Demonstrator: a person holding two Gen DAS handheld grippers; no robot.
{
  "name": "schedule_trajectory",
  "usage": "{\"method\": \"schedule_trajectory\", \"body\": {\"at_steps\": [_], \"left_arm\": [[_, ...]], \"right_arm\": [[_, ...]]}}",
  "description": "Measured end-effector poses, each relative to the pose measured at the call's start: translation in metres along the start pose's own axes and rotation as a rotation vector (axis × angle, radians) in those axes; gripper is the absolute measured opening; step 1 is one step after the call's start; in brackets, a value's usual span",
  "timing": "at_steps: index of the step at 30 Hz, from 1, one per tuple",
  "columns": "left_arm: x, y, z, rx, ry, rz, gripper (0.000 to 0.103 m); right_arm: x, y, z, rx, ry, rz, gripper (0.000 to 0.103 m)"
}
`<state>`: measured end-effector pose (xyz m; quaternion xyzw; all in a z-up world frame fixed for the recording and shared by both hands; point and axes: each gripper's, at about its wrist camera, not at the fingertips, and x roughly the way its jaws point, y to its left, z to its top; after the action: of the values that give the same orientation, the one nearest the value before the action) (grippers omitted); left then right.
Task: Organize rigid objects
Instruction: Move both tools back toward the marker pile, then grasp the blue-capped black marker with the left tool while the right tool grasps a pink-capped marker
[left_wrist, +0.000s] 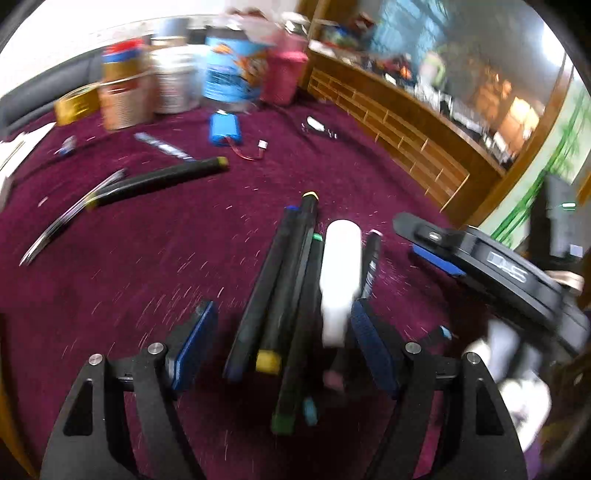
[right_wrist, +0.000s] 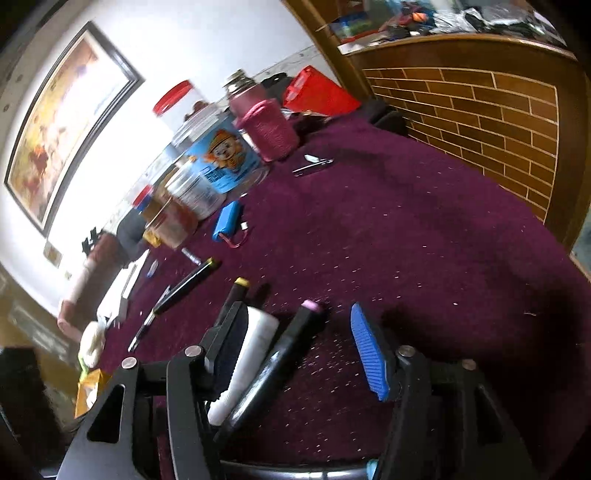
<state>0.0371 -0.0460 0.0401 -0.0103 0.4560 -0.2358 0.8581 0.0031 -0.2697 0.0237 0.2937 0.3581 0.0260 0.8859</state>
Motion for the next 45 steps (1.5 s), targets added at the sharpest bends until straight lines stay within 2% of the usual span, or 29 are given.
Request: {"method": "schedule_trajectory", "body": {"at_steps": [2,3,4,5,6,7,9,10,13,17,21,23,25,28,30,31,32,33,37,45], "left_arm": [[0.023,-0.006,0.01,0.042,0.025,0.046,0.077],[0.028,-0.005,0.013,0.045,0.006,0.027,0.076],[0.029,-0.004,0.014,0.045,0.007,0.018,0.065],[0.028,-0.004,0.013,0.039,0.005,0.009,0.04],[0.024,-0.004,0.011,0.038,0.004,-0.011,0.029],[0.022,-0.005,0.008,0.058,0.017,0.014,0.022],[0.014,-0.003,0.002,0.077,0.009,0.009,0.009],[0.009,0.001,-0.001,0.073,0.01,0.015,0.006],[-0.004,0.017,-0.014,0.038,0.028,0.0,0.007],[-0.021,0.025,-0.03,0.054,0.039,0.049,0.006],[-0.023,0.026,-0.034,0.048,0.039,0.048,0.007],[-0.018,0.028,-0.031,0.03,0.033,0.061,0.02],[-0.009,0.028,-0.03,0.014,0.051,0.068,0.026],[-0.002,0.017,-0.031,0.076,0.011,0.121,0.036],[0.001,0.007,-0.034,0.129,-0.005,0.168,0.036],[0.002,0.003,-0.036,0.154,-0.016,0.188,0.031],[0.002,0.003,-0.036,0.158,-0.021,0.188,0.017],[0.0,0.005,-0.037,0.148,-0.023,0.167,0.011],[-0.012,0.02,-0.04,0.061,-0.031,0.1,0.011],[-0.066,0.048,-0.064,-0.125,-0.127,-0.09,0.012]], "right_arm": [[0.005,-0.004,0.001,0.008,0.019,-0.016,0.053],[0.008,-0.004,0.0,0.009,0.031,-0.017,0.053],[0.01,-0.004,0.0,0.006,0.039,-0.017,0.053],[0.011,-0.002,-0.001,-0.004,0.048,-0.021,0.053],[0.012,0.0,-0.002,-0.016,0.052,-0.025,0.053],[0.014,0.002,-0.002,-0.029,0.057,-0.026,0.053],[0.015,0.005,-0.004,-0.047,0.065,-0.024,0.053],[0.015,0.007,-0.006,-0.06,0.071,-0.028,0.053],[0.016,0.008,-0.008,-0.071,0.081,-0.033,0.053],[0.017,0.006,-0.008,-0.051,0.083,-0.033,0.054],[0.017,0.006,-0.009,-0.049,0.082,-0.035,0.055],[0.017,0.006,-0.009,-0.056,0.082,-0.038,0.056],[0.017,0.007,-0.009,-0.064,0.081,-0.042,0.057],[0.018,0.009,-0.009,-0.071,0.08,-0.045,0.058],[0.018,0.011,-0.01,-0.079,0.08,-0.048,0.06],[0.018,0.012,-0.01,-0.086,0.081,-0.051,0.06],[0.019,0.012,-0.01,-0.089,0.081,-0.053,0.061],[0.019,0.013,-0.011,-0.093,0.081,-0.054,0.061],[0.019,0.012,-0.01,-0.087,0.082,-0.05,0.061],[0.015,-0.004,-0.004,-0.001,0.06,-0.03,0.061]]}}
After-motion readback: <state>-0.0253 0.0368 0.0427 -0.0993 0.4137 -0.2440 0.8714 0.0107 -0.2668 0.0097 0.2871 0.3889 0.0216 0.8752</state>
